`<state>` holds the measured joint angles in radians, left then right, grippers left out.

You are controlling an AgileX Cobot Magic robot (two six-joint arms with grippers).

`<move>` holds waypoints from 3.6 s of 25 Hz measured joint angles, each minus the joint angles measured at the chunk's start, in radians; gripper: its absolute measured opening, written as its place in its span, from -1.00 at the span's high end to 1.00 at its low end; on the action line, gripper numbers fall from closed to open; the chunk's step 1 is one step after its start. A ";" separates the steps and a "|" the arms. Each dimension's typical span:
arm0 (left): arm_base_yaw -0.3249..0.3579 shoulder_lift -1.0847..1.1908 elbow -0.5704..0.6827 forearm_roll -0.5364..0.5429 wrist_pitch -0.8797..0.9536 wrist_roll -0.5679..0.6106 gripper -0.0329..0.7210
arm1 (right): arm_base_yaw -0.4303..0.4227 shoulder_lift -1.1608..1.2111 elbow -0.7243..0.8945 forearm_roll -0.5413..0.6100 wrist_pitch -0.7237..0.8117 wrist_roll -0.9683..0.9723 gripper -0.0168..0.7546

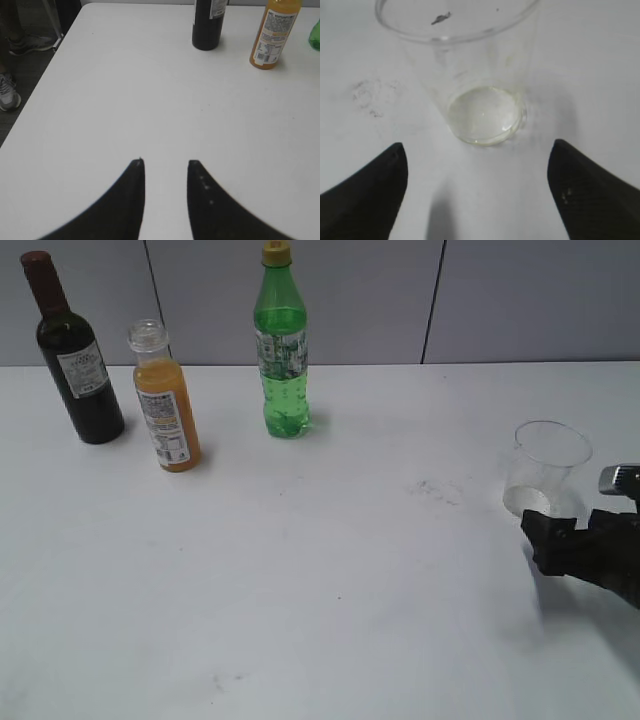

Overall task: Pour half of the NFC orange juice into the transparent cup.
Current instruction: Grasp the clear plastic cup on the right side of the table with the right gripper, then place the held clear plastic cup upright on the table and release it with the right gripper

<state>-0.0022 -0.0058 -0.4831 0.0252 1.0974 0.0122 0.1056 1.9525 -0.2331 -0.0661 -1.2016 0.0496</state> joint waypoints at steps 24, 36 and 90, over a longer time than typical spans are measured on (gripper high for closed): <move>0.000 0.000 0.000 0.000 0.000 0.000 0.28 | 0.000 0.040 -0.177 -0.011 0.013 -0.041 -0.78; 0.000 0.000 0.000 0.000 -0.001 0.000 0.28 | 0.000 0.203 -0.229 -0.011 -0.003 -0.040 -0.78; 0.000 0.000 0.000 0.000 -0.001 0.000 0.28 | 0.337 0.168 -0.580 -0.879 -0.015 0.105 -0.42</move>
<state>-0.0022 -0.0058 -0.4831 0.0252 1.0966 0.0122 0.4428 2.1209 -0.8128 -0.9449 -1.2163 0.1545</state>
